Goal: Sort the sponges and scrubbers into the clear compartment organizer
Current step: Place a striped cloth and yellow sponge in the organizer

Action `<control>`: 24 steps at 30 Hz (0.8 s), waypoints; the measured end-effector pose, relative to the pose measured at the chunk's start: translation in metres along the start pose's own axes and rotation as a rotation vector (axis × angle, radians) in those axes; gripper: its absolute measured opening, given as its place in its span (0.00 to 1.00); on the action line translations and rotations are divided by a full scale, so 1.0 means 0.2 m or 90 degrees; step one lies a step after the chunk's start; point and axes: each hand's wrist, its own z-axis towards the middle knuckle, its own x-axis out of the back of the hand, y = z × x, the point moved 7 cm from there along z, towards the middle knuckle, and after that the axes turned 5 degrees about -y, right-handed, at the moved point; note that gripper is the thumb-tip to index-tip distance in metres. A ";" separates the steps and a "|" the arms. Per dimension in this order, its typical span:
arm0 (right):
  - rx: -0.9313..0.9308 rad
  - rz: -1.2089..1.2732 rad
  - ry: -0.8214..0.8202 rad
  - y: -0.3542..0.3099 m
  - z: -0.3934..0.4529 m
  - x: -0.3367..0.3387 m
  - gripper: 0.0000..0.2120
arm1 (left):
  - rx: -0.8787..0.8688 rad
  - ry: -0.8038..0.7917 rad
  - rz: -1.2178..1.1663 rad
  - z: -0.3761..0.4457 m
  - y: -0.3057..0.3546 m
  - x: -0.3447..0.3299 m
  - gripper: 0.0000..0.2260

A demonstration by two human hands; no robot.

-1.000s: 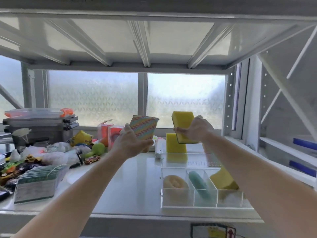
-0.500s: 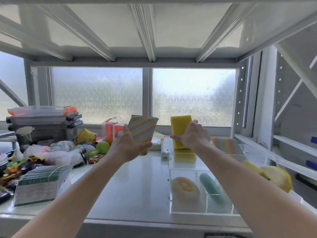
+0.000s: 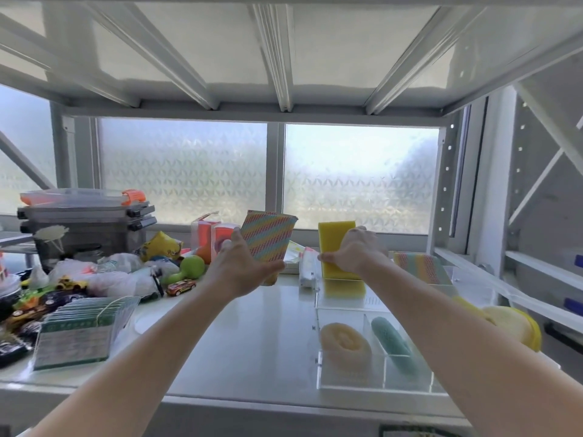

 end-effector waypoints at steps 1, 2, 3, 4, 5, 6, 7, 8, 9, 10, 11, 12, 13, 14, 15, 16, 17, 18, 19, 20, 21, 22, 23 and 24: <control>-0.007 0.010 0.007 0.00 0.01 -0.01 0.46 | 0.001 0.001 -0.002 0.00 -0.01 0.01 0.45; -0.018 0.021 0.010 0.01 0.01 -0.01 0.47 | 0.002 0.003 0.000 0.00 -0.02 0.01 0.44; -0.028 0.031 0.009 0.01 0.01 -0.02 0.47 | 0.003 0.005 0.006 0.00 -0.02 0.02 0.44; -0.036 0.034 0.006 0.02 0.01 -0.02 0.47 | 0.006 0.007 0.012 0.00 -0.03 0.02 0.44; -0.043 0.032 -0.002 0.02 0.01 -0.03 0.48 | 0.009 0.006 0.015 -0.01 -0.03 0.03 0.43; -0.048 0.027 -0.013 0.03 0.01 -0.03 0.49 | 0.011 0.006 0.017 -0.01 -0.03 0.02 0.43; -0.053 0.021 -0.026 0.03 0.01 -0.04 0.50 | 0.012 0.004 0.018 -0.01 -0.04 0.02 0.42; -0.057 0.015 -0.040 0.04 0.02 -0.05 0.50 | 0.013 0.001 0.019 -0.01 -0.04 0.01 0.42; -0.060 0.010 -0.055 0.04 0.02 -0.07 0.51 | 0.014 -0.002 0.020 -0.01 -0.04 0.01 0.42; -0.061 0.004 -0.069 0.04 0.02 -0.09 0.52 | 0.014 -0.006 0.020 -0.01 -0.03 0.00 0.43; -0.063 0.002 -0.078 0.03 0.03 -0.10 0.52 | 0.014 -0.008 0.020 -0.01 -0.03 -0.01 0.43; -0.067 0.004 -0.082 0.04 0.03 -0.11 0.53 | 0.014 -0.011 0.019 -0.01 -0.03 -0.01 0.43; -0.071 0.004 -0.082 0.04 0.02 -0.11 0.53 | 0.015 -0.013 0.018 -0.01 -0.03 -0.01 0.44; -0.072 0.002 -0.082 0.04 0.02 -0.11 0.53 | 0.015 -0.014 0.017 -0.01 -0.03 -0.01 0.44; -0.071 -0.003 -0.083 0.04 0.02 -0.10 0.53 | 0.015 -0.016 0.017 -0.01 -0.03 -0.01 0.44; -0.071 -0.008 -0.085 0.04 0.01 -0.10 0.54 | 0.015 -0.016 0.018 -0.01 -0.03 -0.01 0.44; -0.071 -0.013 -0.088 0.04 0.01 -0.10 0.54 | 0.016 -0.016 0.020 -0.01 -0.03 -0.01 0.44; -0.070 -0.016 -0.091 0.03 0.01 -0.10 0.54 | 0.015 -0.014 0.021 -0.01 -0.02 -0.01 0.43; -0.072 -0.018 -0.093 0.03 0.00 -0.10 0.54 | 0.014 -0.014 0.023 -0.01 -0.02 -0.01 0.42; -0.076 -0.018 -0.093 0.03 0.00 -0.09 0.54 | 0.013 -0.015 0.025 -0.01 -0.01 -0.01 0.42; -0.083 -0.015 -0.091 0.04 -0.01 -0.09 0.54 | 0.011 -0.017 0.027 -0.01 -0.01 -0.01 0.42; -0.090 -0.008 -0.087 0.05 -0.02 -0.07 0.54 | 0.009 -0.019 0.027 -0.01 0.00 -0.01 0.42; -0.093 0.000 -0.082 0.05 -0.02 -0.06 0.53 | 0.009 -0.021 0.025 -0.01 0.00 -0.01 0.42; -0.091 0.009 -0.078 0.06 -0.02 -0.05 0.52 | 0.009 -0.022 0.023 -0.01 0.01 -0.01 0.43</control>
